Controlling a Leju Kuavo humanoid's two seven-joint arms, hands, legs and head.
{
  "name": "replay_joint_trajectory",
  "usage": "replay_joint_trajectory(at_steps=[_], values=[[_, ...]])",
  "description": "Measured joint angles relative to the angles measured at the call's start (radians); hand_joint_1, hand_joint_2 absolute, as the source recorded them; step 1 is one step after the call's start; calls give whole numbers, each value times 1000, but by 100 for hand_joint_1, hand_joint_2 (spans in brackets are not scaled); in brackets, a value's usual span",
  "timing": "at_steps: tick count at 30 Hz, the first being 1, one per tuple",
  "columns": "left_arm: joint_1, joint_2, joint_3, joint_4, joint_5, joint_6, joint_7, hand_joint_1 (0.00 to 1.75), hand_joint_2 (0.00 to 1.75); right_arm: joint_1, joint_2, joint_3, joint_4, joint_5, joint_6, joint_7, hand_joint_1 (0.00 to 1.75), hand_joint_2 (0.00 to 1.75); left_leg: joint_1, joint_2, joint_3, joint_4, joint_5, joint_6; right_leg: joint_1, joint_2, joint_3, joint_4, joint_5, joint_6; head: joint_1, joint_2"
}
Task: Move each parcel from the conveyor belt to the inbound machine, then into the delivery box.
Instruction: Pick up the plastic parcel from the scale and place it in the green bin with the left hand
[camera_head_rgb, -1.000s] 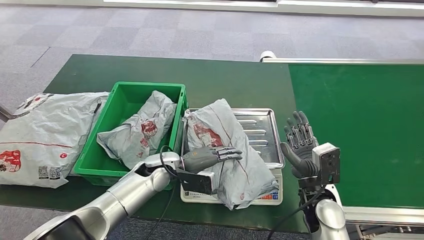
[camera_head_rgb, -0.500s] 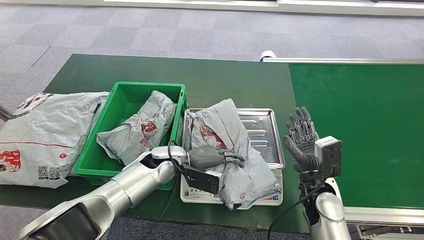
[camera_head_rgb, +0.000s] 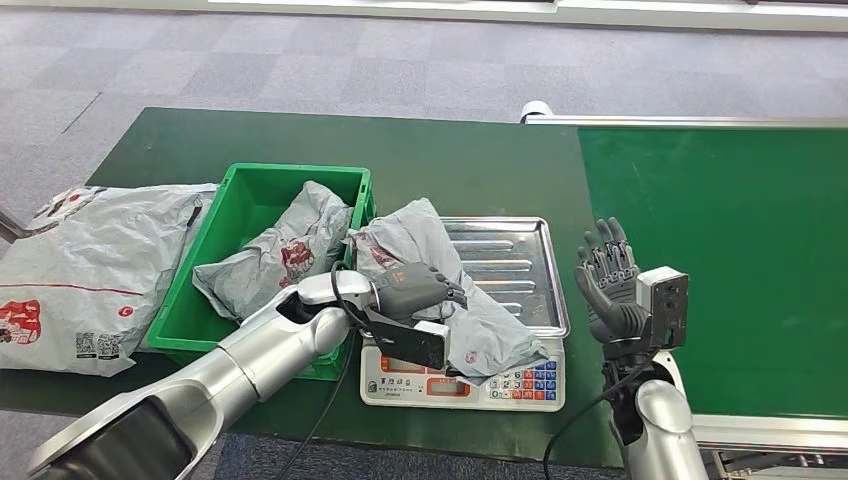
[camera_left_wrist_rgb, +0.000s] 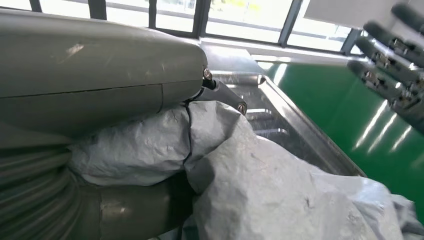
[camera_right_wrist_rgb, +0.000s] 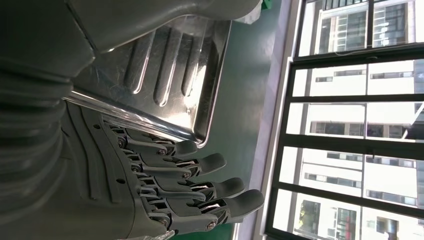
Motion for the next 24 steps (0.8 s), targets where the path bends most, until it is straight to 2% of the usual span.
replay_joint_trajectory(at_steps=[5, 10, 16, 20, 24], values=[[-11, 5, 31, -98, -45, 15, 46, 175, 175, -2, -4, 0, 14, 2, -6, -8, 0, 175, 0, 0, 0, 0, 0, 0, -1, 0, 0, 0, 0, 0, 0, 0], [-64, 4, 87, -229, -60, 10, 125, 175, 175, -22, -24, -2, 53, -16, 4, -26, 0, 175, 0, 0, -1, 1, 0, 0, -1, 0, 0, 0, 0, 1, 0, 0], [-91, 20, 141, -319, -65, 2, 143, 175, 175, -23, -30, -2, 66, -18, 9, -26, 0, 175, 0, 0, -1, 0, 0, 0, 0, 0, 0, 0, 0, 1, 0, 0], [-91, 53, 171, -337, -114, 50, 179, 175, 175, -17, -30, -2, 66, -15, 10, -21, 0, 175, 0, 1, 0, 0, 0, 0, 0, 1, -1, 0, 0, 0, 0, 0], [-78, 86, 248, -301, -152, 164, 242, 175, 175, -8, -26, -7, 56, 2, 9, 2, 0, 175, 0, 2, 0, 0, 0, 0, 0, 2, -1, 0, 0, 0, 0, 0]])
